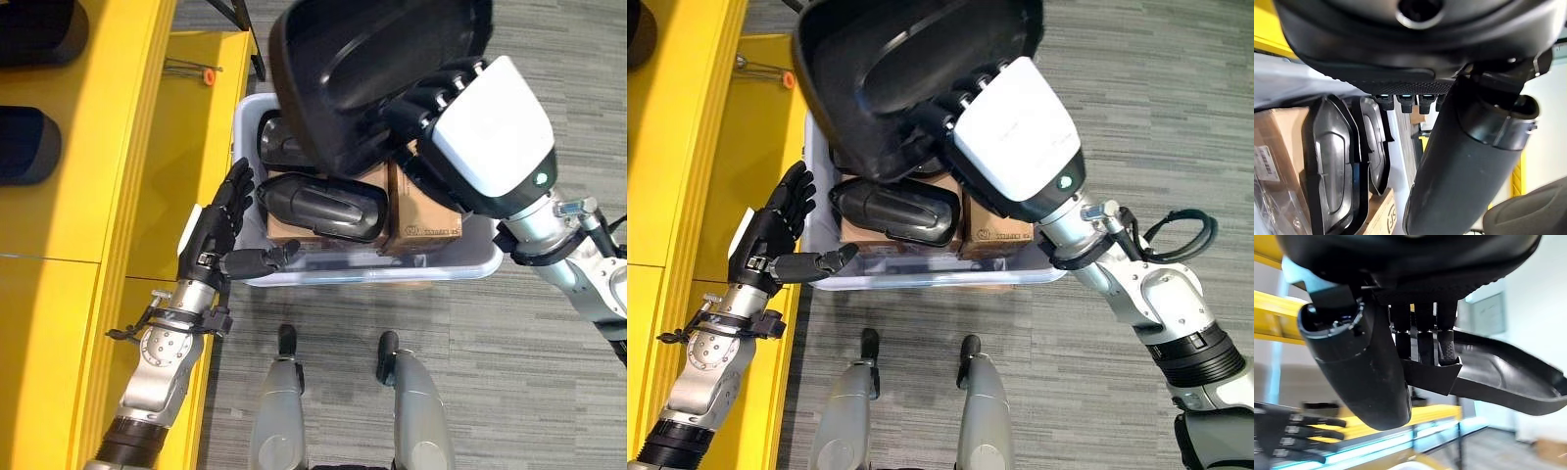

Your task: Move parts from the plastic box to the shelf.

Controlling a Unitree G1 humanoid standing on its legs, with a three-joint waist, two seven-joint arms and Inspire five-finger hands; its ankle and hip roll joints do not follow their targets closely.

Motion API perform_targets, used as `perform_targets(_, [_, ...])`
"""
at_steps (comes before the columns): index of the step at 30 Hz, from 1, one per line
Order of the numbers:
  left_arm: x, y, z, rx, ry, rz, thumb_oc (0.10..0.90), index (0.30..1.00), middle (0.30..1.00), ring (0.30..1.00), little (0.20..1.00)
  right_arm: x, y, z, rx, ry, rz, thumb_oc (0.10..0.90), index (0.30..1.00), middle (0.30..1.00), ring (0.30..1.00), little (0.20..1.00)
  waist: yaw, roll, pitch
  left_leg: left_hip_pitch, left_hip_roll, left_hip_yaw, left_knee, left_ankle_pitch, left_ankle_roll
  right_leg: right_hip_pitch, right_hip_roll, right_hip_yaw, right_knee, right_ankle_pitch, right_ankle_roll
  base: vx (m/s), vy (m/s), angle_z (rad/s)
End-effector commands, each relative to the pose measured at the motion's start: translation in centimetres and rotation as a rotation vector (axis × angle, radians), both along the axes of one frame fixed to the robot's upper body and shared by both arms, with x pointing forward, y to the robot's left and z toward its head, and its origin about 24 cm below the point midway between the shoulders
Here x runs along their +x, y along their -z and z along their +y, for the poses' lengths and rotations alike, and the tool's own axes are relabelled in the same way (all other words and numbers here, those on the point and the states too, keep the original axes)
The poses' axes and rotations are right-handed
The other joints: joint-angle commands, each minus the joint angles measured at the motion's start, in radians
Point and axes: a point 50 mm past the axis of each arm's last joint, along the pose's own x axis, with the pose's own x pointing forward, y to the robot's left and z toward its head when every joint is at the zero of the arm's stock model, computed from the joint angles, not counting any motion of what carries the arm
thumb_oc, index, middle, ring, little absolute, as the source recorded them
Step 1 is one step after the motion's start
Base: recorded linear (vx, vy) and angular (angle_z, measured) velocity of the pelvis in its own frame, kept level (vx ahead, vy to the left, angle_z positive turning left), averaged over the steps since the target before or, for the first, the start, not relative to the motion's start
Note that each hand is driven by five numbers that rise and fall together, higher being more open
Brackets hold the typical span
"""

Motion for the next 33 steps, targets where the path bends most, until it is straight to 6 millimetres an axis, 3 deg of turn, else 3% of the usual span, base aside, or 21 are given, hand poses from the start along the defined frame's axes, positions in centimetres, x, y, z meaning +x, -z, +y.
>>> perform_targets(1, [-1.1,-1.3,0.3,-0.084,-0.004,-0.112,0.900,1.000,1.000,1.000,1.000,-2.2,-3.1,3.3,0.029,-0.245,-0.036,0.400,0.300,0.300,0.300,0.300,0.024,0.016,-0.134,0.057,0.067,0.023,-0.076,0.031,0.042,0.105,0.002,-0.038,0.026,-0.118,-0.047,0.09,-0.091,0.29])
perform_targets(2, [-1.7,-0.2,0.9,-0.097,-0.029,-0.084,0.900,1.000,1.000,1.000,1.000,-2.2,-2.6,4.0,0.018,-0.278,0.003,0.400,0.300,0.300,0.300,0.300,0.039,0.016,-0.144,0.086,0.095,0.021,-0.146,0.081,0.029,0.130,0.008,-0.053,0.025,-0.126,-0.053,0.07,-0.065,0.25])
perform_targets(4, [-1.8,0.0,1.0,-0.096,-0.023,-0.075,0.900,1.000,1.000,1.000,1.000,-2.2,-2.5,4.1,0.031,-0.275,0.031,0.400,0.300,0.300,0.300,0.300,0.039,0.017,-0.149,0.099,0.118,0.043,-0.185,0.110,0.019,0.146,0.004,-0.071,0.018,-0.129,-0.054,0.03,-0.048,0.35])
perform_targets(5, [-2.0,0.4,1.0,-0.098,0.002,-0.060,0.900,1.000,1.000,1.000,1.000,-2.1,-2.3,3.9,0.045,-0.261,0.046,0.400,0.300,0.300,0.300,0.300,0.033,0.016,-0.155,0.109,0.145,0.090,-0.213,0.137,0.010,0.170,-0.001,-0.102,0.007,-0.129,-0.057,-0.01,-0.030,0.66])
perform_targets(7, [-1.7,0.7,0.8,-0.097,0.026,-0.044,0.900,1.000,1.000,1.000,1.000,-2.0,-1.9,3.7,0.062,-0.249,0.073,0.400,0.300,0.300,0.300,0.300,0.015,0.006,-0.164,0.122,0.156,0.137,-0.202,0.125,-0.002,0.203,-0.016,-0.124,-0.002,-0.148,-0.055,0.01,0.004,1.02])
perform_targets(10, [-1.0,0.9,0.5,-0.123,0.039,-0.014,0.900,1.000,1.000,1.000,1.000,-2.1,-0.8,3.0,0.094,-0.263,0.141,0.400,0.300,0.300,0.300,0.300,-0.011,-0.006,-0.196,0.181,0.107,0.196,-0.079,0.019,0.025,0.254,-0.055,-0.154,-0.107,-0.096,-0.038,-0.05,0.173,0.91])
perform_targets(13, [-0.9,0.8,-0.3,-0.126,0.053,-0.007,0.900,1.000,1.000,1.000,1.000,-2.4,-0.4,2.7,0.118,-0.268,0.157,0.400,0.300,0.300,0.300,0.300,-0.022,-0.009,-0.210,0.217,0.092,0.217,0.022,-0.018,0.028,0.296,-0.064,-0.169,-0.197,-0.044,-0.023,-0.08,0.277,0.44])
perform_targets(17, [-1.1,0.8,-0.5,-0.115,0.038,0.012,0.900,1.000,1.000,1.000,1.000,-2.1,0.2,2.7,0.165,-0.260,0.136,0.400,0.300,0.300,0.300,0.300,-0.005,-0.002,-0.231,0.290,0.034,0.226,-0.064,-0.102,0.075,0.342,-0.090,-0.189,-0.272,0.028,0.034,-0.02,0.339,0.45])
perform_targets(20, [-1.6,0.8,-0.4,-0.072,0.041,0.025,0.900,1.000,1.000,1.000,1.000,-2.1,0.5,2.9,0.197,-0.260,0.097,0.400,0.300,0.300,0.300,0.300,0.028,-0.011,-0.257,0.303,0.004,0.211,-0.109,-0.106,0.089,0.384,-0.086,-0.210,-0.367,0.091,0.067,-0.05,0.273,0.26])
perform_targets(21, [-1.9,0.9,-0.4,-0.062,0.050,0.026,0.900,1.000,1.000,1.000,1.000,-2.2,0.5,3.0,0.208,-0.267,0.087,0.400,0.300,0.300,0.300,0.300,0.044,-0.018,-0.271,0.302,-0.008,0.216,-0.144,-0.078,0.095,0.396,-0.088,-0.236,-0.422,0.137,0.071,-0.10,0.285,0.31])
perform_targets(25, [-2.5,0.5,-0.3,-0.032,0.075,0.014,0.900,1.000,1.000,1.000,1.000,-2.9,1.0,3.3,0.207,-0.300,0.092,0.400,0.300,0.300,0.300,0.300,0.085,-0.036,-0.307,0.317,-0.041,0.201,-0.223,-0.063,0.102,0.429,-0.099,-0.252,-0.523,0.210,0.108,-0.07,0.280,0.31])
perform_targets(29, [-2.7,0.4,-0.4,-0.013,0.128,0.019,0.900,1.000,1.000,1.000,1.000,-2.9,1.9,3.5,0.196,-0.301,0.099,0.400,0.300,0.300,0.300,0.300,0.110,-0.065,-0.324,0.305,-0.076,0.180,-0.234,-0.077,0.114,0.449,-0.132,-0.240,-0.629,0.321,0.153,-0.05,0.200,0.37])
perform_targets(33, [-2.7,0.6,-0.5,-0.011,0.149,0.030,0.900,1.000,1.000,1.000,1.000,-3.2,2.3,3.9,0.166,-0.313,0.110,0.400,0.300,0.300,0.300,0.300,0.118,-0.078,-0.341,0.313,-0.100,0.165,-0.270,-0.075,0.124,0.454,-0.147,-0.223,-0.677,0.379,0.174,-0.02,0.149,0.33])
